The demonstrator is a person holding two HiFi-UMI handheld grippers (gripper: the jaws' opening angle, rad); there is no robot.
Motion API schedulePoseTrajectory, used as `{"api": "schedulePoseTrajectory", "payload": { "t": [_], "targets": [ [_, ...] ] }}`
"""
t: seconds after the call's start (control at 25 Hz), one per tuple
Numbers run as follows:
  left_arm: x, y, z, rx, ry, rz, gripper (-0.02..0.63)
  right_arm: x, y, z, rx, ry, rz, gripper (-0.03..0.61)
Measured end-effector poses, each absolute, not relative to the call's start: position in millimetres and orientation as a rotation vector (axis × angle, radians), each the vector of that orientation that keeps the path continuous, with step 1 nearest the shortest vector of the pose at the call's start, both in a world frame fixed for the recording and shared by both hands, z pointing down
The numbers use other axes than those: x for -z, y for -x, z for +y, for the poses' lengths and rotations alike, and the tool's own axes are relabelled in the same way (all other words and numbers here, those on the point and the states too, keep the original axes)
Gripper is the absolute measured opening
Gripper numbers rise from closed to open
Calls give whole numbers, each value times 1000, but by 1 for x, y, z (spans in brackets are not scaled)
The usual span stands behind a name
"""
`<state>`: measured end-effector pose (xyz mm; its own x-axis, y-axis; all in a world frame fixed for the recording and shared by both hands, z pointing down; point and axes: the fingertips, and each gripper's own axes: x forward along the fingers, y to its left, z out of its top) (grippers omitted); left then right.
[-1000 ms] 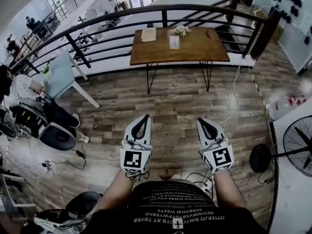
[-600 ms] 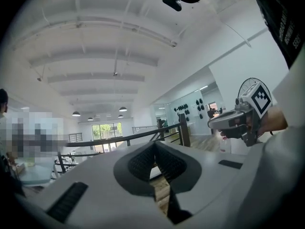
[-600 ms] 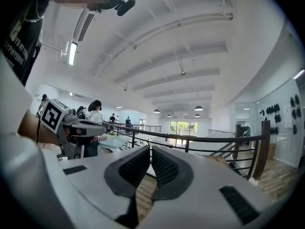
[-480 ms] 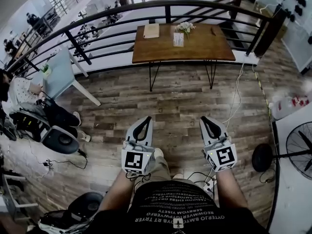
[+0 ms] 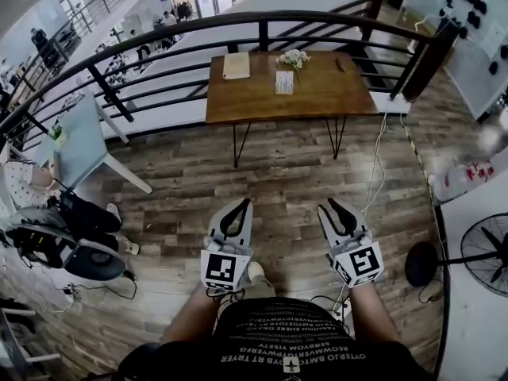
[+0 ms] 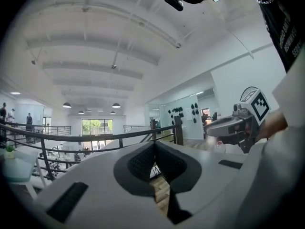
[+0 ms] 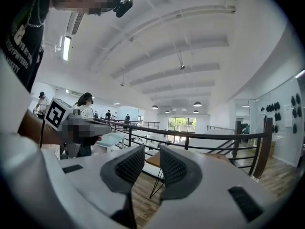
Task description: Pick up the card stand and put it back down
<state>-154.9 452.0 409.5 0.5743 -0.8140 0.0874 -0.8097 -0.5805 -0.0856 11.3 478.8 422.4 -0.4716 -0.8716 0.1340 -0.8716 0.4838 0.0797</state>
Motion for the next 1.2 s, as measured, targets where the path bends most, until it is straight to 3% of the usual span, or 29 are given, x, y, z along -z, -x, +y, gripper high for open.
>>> {"api": "schedulePoseTrajectory", "payload": {
  "t": [0.44,1.2],
  "targets": [
    [-416,195,369,126,2804,1343,23,-433,31,408,-72,-1543,-2552,126],
    [-429,200,314,144,2798,1332,23,-429,48,360,-20,-1500,-2543,166]
  ]
}}
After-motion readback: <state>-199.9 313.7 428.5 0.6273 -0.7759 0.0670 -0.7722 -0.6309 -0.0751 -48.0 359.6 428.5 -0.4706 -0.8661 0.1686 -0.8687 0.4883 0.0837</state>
